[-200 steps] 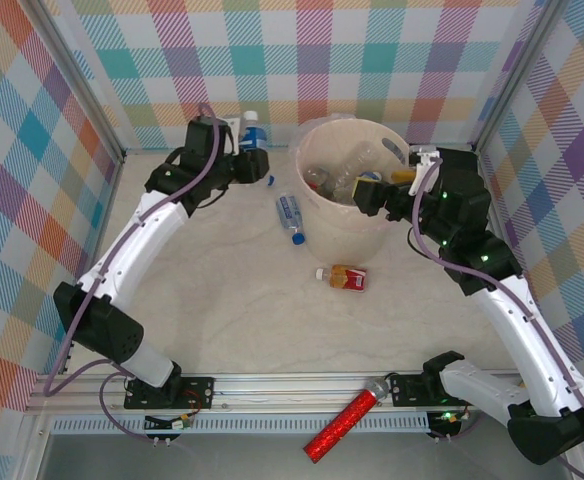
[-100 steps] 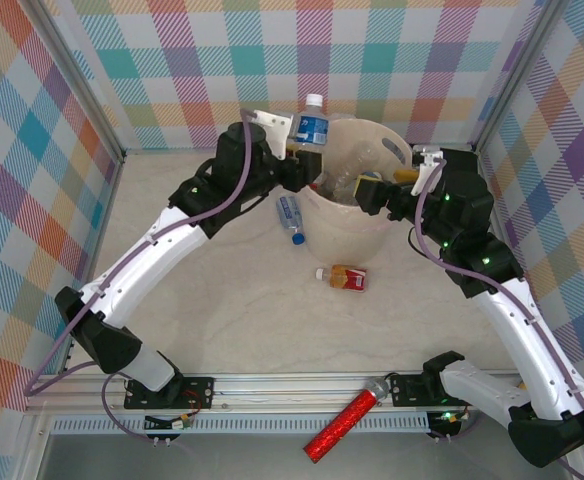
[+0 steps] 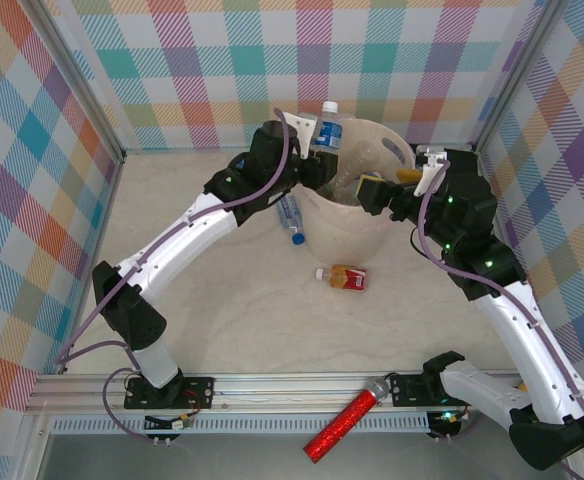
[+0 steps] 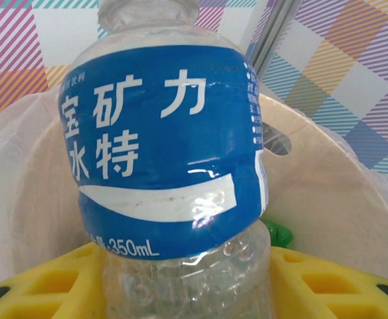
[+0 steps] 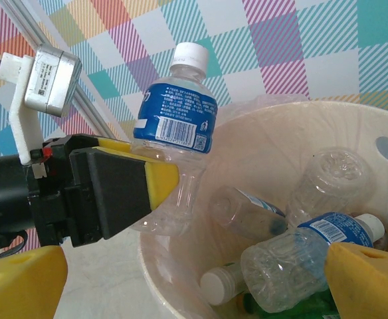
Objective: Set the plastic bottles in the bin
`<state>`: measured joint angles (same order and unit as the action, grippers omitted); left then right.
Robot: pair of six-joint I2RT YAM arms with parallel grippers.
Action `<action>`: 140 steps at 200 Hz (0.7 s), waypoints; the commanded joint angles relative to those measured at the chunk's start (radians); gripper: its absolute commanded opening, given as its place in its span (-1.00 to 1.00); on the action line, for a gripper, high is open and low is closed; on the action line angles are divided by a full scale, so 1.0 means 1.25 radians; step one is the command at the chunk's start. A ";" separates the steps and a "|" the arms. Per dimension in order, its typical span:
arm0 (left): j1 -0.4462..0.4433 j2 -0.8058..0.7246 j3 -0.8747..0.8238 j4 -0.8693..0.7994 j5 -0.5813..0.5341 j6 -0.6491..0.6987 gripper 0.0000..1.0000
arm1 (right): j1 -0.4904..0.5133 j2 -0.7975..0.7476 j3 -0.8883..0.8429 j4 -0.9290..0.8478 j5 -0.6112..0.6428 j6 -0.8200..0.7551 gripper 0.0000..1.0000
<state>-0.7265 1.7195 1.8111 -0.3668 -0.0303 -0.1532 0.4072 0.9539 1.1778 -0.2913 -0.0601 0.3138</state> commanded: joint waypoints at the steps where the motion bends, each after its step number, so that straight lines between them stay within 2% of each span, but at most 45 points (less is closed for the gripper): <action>1: -0.007 -0.009 0.038 0.010 -0.011 0.001 0.03 | 0.005 -0.003 -0.001 0.015 0.008 -0.006 0.98; 82: -0.008 -0.005 0.033 -0.001 -0.016 0.000 0.08 | 0.004 -0.001 -0.005 0.017 0.009 -0.006 0.98; 91: -0.007 -0.005 0.033 -0.004 -0.014 0.001 0.21 | 0.004 -0.001 -0.004 0.017 0.009 -0.006 0.98; 113: -0.008 -0.012 0.027 0.001 -0.017 0.000 0.81 | 0.004 0.000 -0.005 0.016 0.009 -0.006 0.98; 121: -0.008 -0.017 0.024 0.005 -0.024 -0.001 0.89 | 0.004 -0.001 -0.005 0.016 0.009 -0.006 0.98; 140: -0.007 -0.023 0.022 0.007 -0.026 -0.001 0.92 | 0.004 0.000 -0.004 0.016 0.008 -0.005 0.98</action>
<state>-0.7319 1.7195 1.8206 -0.3660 -0.0475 -0.1604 0.4072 0.9543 1.1778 -0.2913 -0.0601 0.3138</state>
